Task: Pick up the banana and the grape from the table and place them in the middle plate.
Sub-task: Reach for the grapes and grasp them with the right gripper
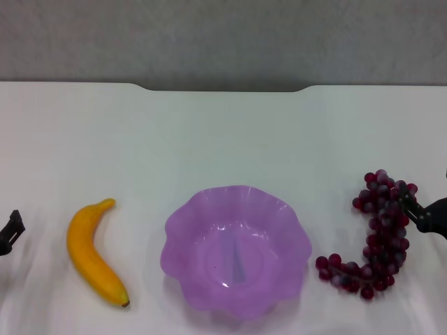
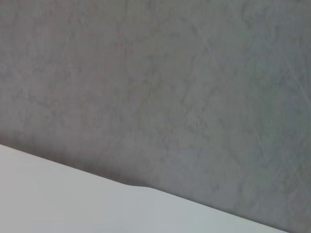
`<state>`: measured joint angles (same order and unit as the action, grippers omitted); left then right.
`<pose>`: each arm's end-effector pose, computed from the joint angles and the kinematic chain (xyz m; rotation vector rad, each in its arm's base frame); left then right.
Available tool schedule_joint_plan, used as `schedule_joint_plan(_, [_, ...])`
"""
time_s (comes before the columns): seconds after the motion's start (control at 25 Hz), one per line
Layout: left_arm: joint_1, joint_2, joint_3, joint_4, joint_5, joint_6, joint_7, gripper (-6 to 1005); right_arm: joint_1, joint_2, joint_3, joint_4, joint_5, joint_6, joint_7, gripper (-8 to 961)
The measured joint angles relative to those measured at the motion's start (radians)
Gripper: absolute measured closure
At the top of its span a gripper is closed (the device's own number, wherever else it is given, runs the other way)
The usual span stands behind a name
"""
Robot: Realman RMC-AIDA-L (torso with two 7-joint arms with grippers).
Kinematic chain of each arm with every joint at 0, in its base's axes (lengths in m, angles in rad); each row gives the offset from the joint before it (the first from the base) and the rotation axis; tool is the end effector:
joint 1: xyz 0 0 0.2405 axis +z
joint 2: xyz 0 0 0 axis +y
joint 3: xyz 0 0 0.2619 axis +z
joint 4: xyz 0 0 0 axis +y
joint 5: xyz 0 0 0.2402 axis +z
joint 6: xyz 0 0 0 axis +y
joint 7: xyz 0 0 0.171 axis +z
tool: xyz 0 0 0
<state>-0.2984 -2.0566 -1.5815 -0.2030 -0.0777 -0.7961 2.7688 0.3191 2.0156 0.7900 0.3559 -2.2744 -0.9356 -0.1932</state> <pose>-0.4473 0.3382 -0.0247 -1.5283 -0.9283 -0.4314 0.3763 0.3536 -0.0580 -1.7379 0.4487 0.3498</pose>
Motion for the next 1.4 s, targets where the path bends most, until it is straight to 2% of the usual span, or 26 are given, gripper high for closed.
schedule_joint_plan(0.48, [-0.011, 0.004, 0.052, -0.043, 0.001, 0.009, -0.069, 152, 0.004, 0.0, 0.0, 0.006, -0.002, 0.008, 0.0, 64])
schedule_joint_plan(0.76, [0.004, 0.009, 0.052, -0.043, 0.002, 0.009, -0.064, 152, 0.01, -0.009, 0.019, 0.139, -0.006, 0.129, -0.053, 67])
schedule_joint_plan(0.92, [0.008, 0.009, 0.052, -0.04, 0.003, 0.01, -0.055, 151, -0.036, -0.013, 0.103, 0.329, -0.006, 0.317, -0.187, 69])
schedule_joint_plan(1.12, [0.011, 0.009, 0.052, -0.039, 0.0, 0.01, -0.053, 151, -0.144, -0.01, 0.302, 0.602, 0.001, 0.663, -0.373, 71])
schedule_joint_plan(1.28, [0.016, 0.01, 0.049, -0.038, -0.001, 0.009, -0.053, 152, -0.159, -0.012, 0.441, 0.735, 0.003, 0.953, -0.376, 73])
schedule_joint_plan(1.4, [0.016, 0.01, 0.049, -0.039, -0.003, 0.009, -0.052, 152, -0.152, -0.011, 0.535, 0.783, 0.003, 1.16, -0.349, 74])
